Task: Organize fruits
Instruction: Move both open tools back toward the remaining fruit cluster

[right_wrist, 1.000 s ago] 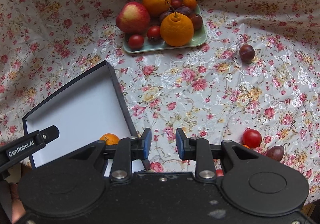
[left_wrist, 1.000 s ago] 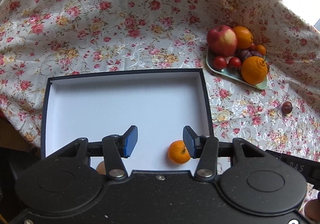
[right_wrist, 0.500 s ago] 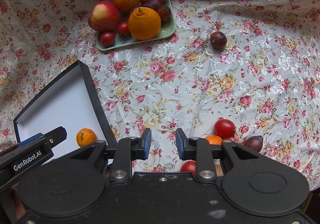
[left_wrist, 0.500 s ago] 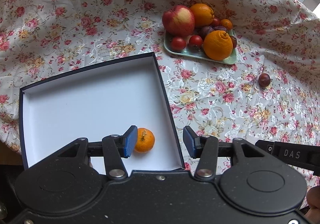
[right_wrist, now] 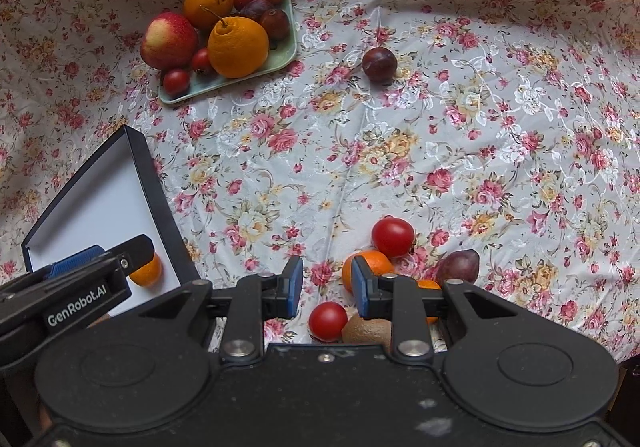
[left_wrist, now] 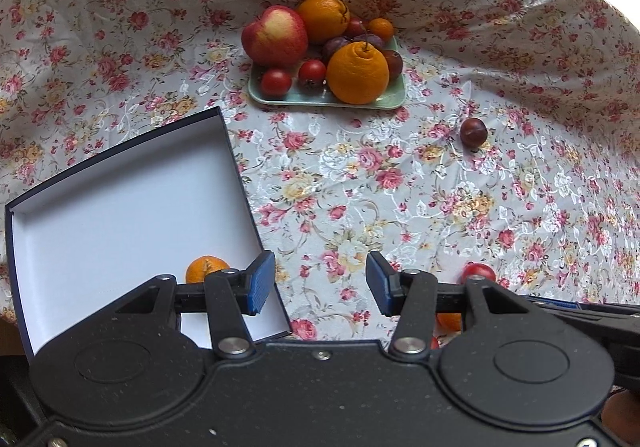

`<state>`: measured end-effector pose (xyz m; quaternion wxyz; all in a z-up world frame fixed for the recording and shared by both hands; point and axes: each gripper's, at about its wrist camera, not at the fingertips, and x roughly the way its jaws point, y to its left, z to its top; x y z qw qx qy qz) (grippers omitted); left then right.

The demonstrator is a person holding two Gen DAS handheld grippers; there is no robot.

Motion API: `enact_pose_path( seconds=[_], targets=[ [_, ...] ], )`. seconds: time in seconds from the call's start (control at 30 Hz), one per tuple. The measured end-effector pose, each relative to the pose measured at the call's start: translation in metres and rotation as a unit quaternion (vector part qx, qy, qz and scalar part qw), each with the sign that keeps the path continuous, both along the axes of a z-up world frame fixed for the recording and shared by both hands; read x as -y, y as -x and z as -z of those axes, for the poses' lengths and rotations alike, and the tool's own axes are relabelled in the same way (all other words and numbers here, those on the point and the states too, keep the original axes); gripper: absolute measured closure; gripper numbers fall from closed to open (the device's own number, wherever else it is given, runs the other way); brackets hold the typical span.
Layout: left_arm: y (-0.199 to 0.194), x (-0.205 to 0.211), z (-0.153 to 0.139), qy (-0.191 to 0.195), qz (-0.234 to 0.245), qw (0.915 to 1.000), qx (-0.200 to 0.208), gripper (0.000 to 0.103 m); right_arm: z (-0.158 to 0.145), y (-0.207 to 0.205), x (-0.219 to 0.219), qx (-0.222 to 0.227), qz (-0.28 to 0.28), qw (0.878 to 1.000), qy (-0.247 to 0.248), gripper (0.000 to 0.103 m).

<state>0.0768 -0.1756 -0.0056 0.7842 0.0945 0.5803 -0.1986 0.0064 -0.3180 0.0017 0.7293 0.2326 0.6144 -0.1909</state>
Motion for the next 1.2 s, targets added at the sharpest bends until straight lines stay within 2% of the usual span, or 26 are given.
enact_pose_path(
  seconds=[0.4,0.53,0.8,1.03,1.2],
  targets=[
    [0.025,0.042,0.008,-0.017,0.055,0.9983,0.000,0.047,0.000,0.040,0.033,-0.008,0.016,1.000,-0.004,0.074],
    [0.028,0.047,0.011,-0.027,0.065,0.9975,0.000,0.047,0.002,0.052,0.044,-0.008,0.021,1.000,-0.019,0.074],
    [0.027,0.047,0.012,-0.019,0.069,0.9974,-0.011,0.047,0.006,0.063,0.057,0.000,0.045,0.997,-0.054,0.073],
    [0.028,0.046,0.012,-0.017,0.072,0.9971,-0.017,0.047,-0.002,0.065,0.048,0.016,0.037,0.999,-0.034,0.073],
    [0.037,0.051,0.015,-0.023,0.095,0.9950,-0.019,0.047,-0.010,0.067,0.048,0.035,0.034,0.999,-0.017,0.073]
  ],
)
